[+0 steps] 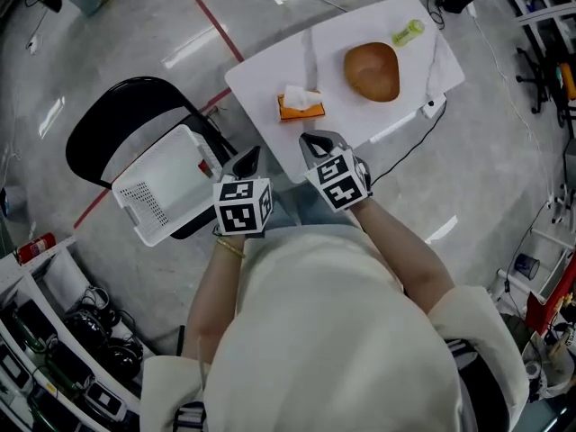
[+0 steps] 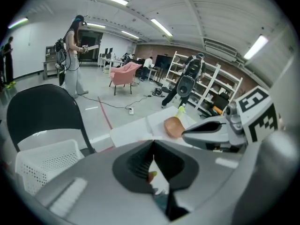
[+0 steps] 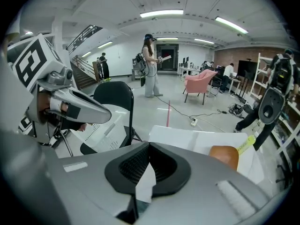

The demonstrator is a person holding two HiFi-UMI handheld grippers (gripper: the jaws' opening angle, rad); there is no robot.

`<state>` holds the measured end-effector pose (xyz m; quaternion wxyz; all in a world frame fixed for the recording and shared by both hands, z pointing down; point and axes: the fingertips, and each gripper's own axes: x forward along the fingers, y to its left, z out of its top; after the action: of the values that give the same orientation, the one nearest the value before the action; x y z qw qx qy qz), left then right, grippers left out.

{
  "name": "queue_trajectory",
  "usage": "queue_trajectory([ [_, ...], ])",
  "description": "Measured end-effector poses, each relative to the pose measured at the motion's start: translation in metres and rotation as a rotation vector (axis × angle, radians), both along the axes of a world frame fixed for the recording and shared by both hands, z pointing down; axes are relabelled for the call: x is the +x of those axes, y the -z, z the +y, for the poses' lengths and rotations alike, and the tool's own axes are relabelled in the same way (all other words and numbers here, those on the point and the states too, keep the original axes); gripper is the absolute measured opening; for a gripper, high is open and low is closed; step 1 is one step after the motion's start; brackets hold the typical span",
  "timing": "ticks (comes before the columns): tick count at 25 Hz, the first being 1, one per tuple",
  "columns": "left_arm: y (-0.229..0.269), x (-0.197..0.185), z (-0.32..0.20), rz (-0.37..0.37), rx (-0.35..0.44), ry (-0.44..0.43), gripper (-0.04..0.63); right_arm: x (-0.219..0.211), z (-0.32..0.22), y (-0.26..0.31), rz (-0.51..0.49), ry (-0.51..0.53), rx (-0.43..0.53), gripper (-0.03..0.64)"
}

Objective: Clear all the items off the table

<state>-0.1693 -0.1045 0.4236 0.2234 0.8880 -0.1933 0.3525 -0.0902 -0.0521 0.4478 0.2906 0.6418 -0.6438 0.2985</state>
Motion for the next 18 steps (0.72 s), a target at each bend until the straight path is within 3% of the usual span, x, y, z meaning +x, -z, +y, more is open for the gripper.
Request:
queue_trajectory([
  [18, 0.005, 0.154, 0.103, 0.029, 0.044, -0.184, 0.009, 0.141, 0.119, -0.001, 0.026, -0.197, 0.026, 0.000],
])
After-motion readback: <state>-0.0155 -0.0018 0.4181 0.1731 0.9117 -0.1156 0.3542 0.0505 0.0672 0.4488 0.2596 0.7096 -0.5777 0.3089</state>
